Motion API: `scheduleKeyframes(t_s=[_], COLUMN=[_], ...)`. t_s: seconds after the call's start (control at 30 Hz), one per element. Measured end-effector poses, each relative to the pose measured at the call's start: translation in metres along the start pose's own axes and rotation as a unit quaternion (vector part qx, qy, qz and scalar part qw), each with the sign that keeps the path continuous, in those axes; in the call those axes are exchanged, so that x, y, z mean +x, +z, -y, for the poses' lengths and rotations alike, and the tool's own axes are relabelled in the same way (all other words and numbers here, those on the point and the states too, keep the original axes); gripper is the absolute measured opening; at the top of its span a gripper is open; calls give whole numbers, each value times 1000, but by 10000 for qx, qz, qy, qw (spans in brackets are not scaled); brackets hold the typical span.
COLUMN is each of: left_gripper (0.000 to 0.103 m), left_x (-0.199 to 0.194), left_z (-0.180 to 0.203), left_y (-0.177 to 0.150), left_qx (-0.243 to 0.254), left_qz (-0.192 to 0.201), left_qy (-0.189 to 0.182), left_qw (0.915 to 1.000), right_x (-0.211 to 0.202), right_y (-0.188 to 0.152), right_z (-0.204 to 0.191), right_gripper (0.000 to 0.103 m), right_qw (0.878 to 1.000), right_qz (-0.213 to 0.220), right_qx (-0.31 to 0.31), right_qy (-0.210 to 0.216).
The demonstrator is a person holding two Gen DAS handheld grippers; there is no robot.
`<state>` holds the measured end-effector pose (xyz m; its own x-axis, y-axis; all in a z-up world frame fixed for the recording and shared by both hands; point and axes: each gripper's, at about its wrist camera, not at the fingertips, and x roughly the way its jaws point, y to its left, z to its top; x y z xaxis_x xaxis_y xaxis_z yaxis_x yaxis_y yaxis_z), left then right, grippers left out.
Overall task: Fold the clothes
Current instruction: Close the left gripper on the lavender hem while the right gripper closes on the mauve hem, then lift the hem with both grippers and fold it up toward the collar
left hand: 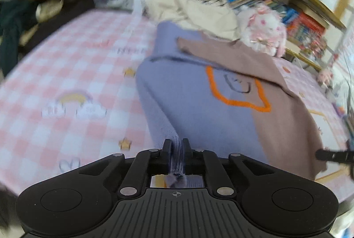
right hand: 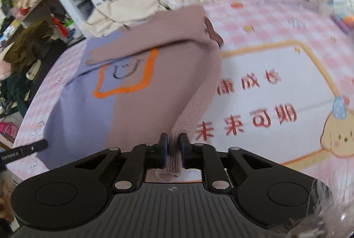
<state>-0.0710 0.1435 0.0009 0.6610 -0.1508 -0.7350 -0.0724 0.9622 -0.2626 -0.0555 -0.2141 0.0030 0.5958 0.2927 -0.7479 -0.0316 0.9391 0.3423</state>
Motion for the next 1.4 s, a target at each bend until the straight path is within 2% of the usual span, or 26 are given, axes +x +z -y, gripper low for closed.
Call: scheduleKeyframes(t_s=[0.07, 0.13, 0.23, 0.33, 0.5, 0.57, 0.6, 0.7, 0.8, 1.0, 1.2, 1.3, 1.4], left_gripper=[41, 59, 65, 71, 71, 71, 71, 71, 71, 71, 70, 67, 57], left_x=[3, 5, 8, 14, 24, 26, 26, 26, 25, 23, 23, 22, 22], left_z=[-10, -20, -30, -34, -38, -40, -40, -42, -44, -51, -57, -61, -59], left_y=[-1, -3, -2, 3, 12, 14, 14, 12, 11, 9, 7, 6, 6], left_qx=[-259, -490, -840, -955, -1087, -1123, -1124, -1121, -1116, -1245, -1462, -1585, -1445], left_qz=[-117, -188, -133, -116, -81, -70, -68, -113, -199, -351, -422, -491, -609], left_qy=[-44, -75, -236, -315, -402, -438, -458, -580, -758, -1017, -1182, -1271, -1244], left_qw=[9996, 9986, 9961, 9949, 9932, 9927, 9926, 9919, 9907, 9864, 9813, 9779, 9798], right_x=[5, 10, 18, 33, 47, 50, 51, 43, 35, 16, 15, 17, 17], right_y=[1, 4, 11, 32, 54, 57, 57, 42, 26, -2, -9, -7, -8], right_z=[6, 14, 27, 44, 62, 67, 69, 69, 69, 77, 74, 75, 75], right_gripper=[23, 33, 34, 37, 36, 34, 27, 18, 16, 14, 12, 12, 12], right_qw=[9998, 9992, 9970, 9921, 9849, 9824, 9811, 9805, 9785, 9706, 9677, 9661, 9663], right_qz=[-113, -155, -228, -214, -136, -129, -129, -401, -669, -731, -778, -766, -723], right_qx=[185, 381, 738, 1216, 1662, 1768, 1817, 1713, 1610, 1926, 1998, 2079, 2085], right_qy=[-20, -23, 19, 244, 472, 592, 652, 881, 1106, 1241, 1325, 1323, 1325])
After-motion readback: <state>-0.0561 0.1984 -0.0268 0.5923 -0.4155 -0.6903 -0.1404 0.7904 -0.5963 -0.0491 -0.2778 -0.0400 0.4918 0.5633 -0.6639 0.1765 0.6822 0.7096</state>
